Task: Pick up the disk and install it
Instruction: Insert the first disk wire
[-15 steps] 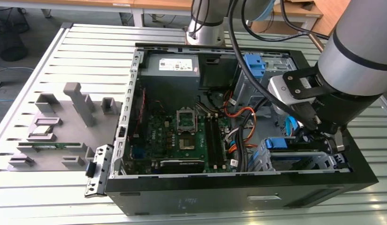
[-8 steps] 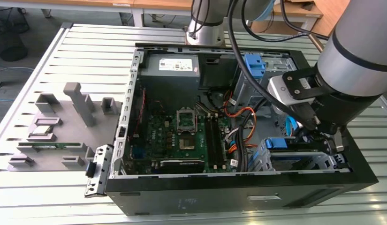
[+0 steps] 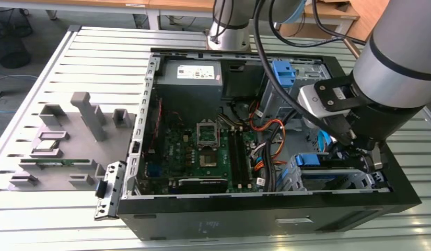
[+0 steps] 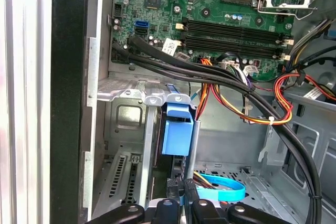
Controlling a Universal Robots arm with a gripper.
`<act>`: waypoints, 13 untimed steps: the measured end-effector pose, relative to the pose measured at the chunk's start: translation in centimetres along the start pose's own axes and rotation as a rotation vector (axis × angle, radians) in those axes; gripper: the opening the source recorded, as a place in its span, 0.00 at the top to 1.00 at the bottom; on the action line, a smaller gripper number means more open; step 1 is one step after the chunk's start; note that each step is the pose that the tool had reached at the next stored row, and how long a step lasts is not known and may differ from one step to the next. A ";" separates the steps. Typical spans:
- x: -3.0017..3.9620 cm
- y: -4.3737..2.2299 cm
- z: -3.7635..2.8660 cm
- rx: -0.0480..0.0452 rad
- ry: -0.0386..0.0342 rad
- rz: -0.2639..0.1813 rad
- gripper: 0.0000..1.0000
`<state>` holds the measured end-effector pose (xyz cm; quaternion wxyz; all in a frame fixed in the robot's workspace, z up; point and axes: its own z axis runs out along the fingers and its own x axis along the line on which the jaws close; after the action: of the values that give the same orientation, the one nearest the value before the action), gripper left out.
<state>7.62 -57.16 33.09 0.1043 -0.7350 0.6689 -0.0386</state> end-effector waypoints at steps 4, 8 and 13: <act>0.01 0.01 0.04 0.0000 0.0003 0.000 0.84; 0.01 0.01 0.04 0.0000 -0.0001 0.000 0.84; -0.01 -0.02 -0.08 0.0000 0.0000 0.001 0.84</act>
<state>7.62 -57.16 33.17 0.1043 -0.7348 0.6691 -0.0386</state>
